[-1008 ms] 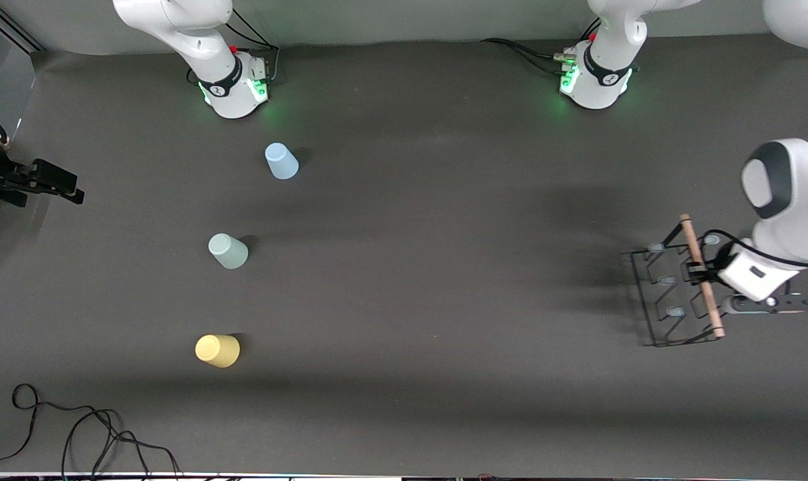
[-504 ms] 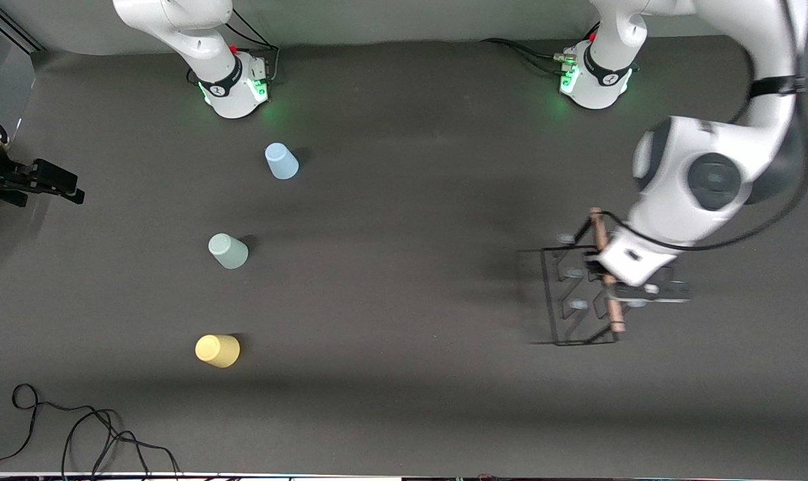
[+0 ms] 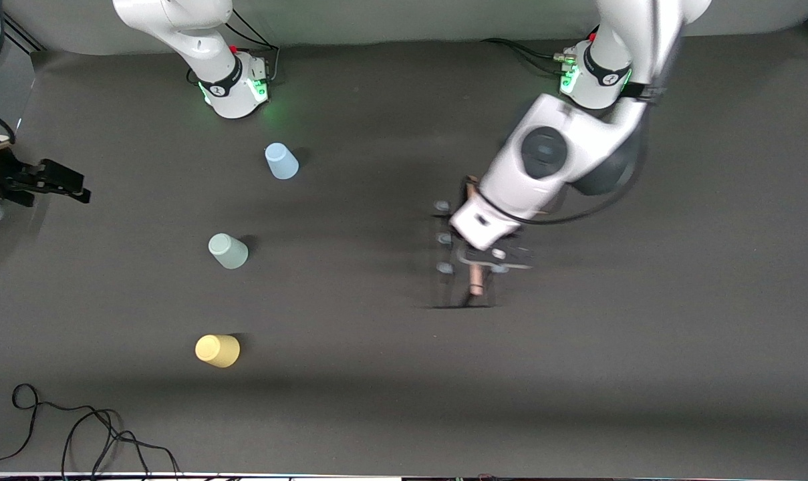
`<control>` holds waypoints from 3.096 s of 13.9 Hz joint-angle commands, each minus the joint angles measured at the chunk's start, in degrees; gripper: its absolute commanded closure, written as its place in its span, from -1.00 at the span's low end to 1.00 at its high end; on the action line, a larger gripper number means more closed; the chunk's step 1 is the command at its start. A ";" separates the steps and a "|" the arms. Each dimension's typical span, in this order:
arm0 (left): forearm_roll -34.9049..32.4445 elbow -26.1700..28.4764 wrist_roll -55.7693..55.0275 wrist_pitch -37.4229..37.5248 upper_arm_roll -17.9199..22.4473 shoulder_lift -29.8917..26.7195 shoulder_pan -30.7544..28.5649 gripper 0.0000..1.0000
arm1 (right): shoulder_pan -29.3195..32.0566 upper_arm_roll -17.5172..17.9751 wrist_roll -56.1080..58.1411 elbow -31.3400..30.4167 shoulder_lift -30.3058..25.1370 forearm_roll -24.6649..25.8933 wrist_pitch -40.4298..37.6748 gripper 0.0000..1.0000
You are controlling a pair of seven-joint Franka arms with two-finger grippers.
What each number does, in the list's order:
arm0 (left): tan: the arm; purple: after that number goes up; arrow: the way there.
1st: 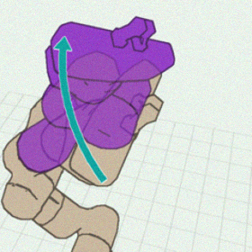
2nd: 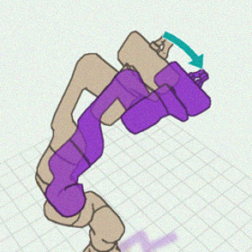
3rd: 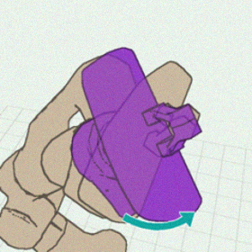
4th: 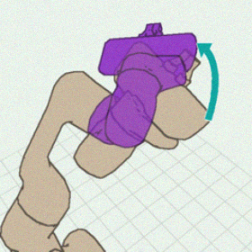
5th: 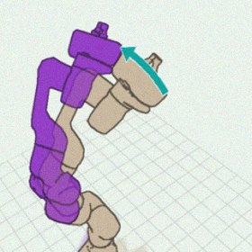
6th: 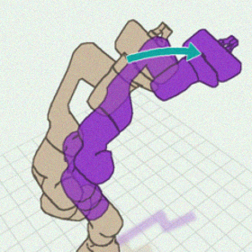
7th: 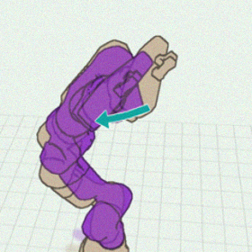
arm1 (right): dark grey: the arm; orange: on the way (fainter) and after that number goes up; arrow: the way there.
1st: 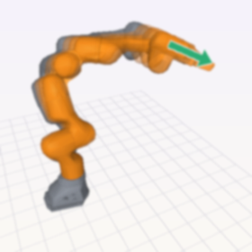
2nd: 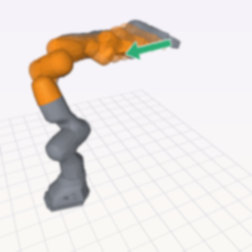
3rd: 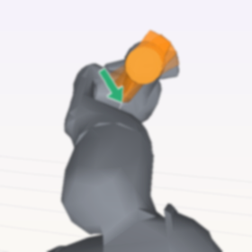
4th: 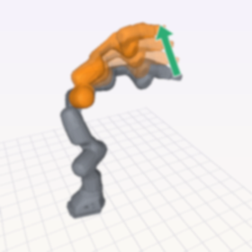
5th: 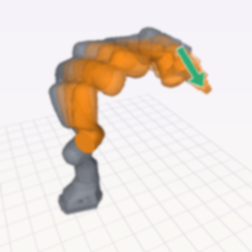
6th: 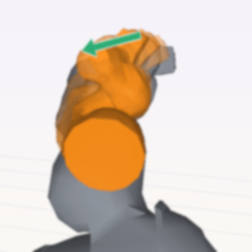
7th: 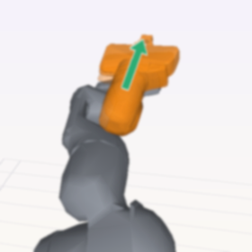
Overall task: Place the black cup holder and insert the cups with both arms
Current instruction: 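Carry the rack to the table middle while the right gripper reaches out, then release the rack with the left gripper while the right gripper grasps the green cup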
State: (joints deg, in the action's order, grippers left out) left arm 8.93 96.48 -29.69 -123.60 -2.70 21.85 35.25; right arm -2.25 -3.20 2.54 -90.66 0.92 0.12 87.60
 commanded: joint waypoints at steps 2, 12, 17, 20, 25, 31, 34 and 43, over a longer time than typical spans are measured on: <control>0.39 -4.19 -6.68 -6.99 1.29 5.47 7.89 1.00 | -5.21 -0.31 -6.40 -7.32 -4.34 -0.82 2.30 -1.00; 0.56 -12.46 -13.65 -7.09 1.29 13.84 11.15 -0.46 | -6.89 -0.84 -7.73 -24.19 -12.08 -0.82 12.49 -1.00; 1.17 -13.86 -14.08 -4.82 1.56 11.65 8.88 -0.99 | -7.06 -0.75 -7.82 -39.83 -11.30 -0.82 33.20 -1.00; 0.21 -15.71 -13.21 4.82 1.82 6.82 5.02 -0.99 | -8.03 -0.75 -7.90 -45.47 -6.30 -0.82 46.22 -1.00; -5.07 -11.16 -6.36 12.15 3.49 -1.27 -3.23 -1.00 | -7.94 -0.75 -7.73 -51.19 4.60 -0.82 66.35 -1.00; -8.40 2.91 10.66 12.05 3.58 -13.31 -16.60 -1.00 | -7.94 -0.75 -7.99 -53.40 10.07 -0.82 75.44 -0.93; -8.32 2.13 20.08 16.87 3.58 -16.04 -22.14 -1.00 | -7.94 -0.75 -7.99 -53.13 8.67 -0.82 71.95 0.54; -8.58 4.24 39.51 22.78 3.93 -22.90 -32.52 -1.00 | -7.94 -0.93 -14.65 -33.57 -4.00 -0.91 28.39 0.64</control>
State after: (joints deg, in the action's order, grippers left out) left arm 1.01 98.17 5.55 -100.82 1.63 1.30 5.16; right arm -9.70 -3.82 -8.60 -130.89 -1.90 0.04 125.90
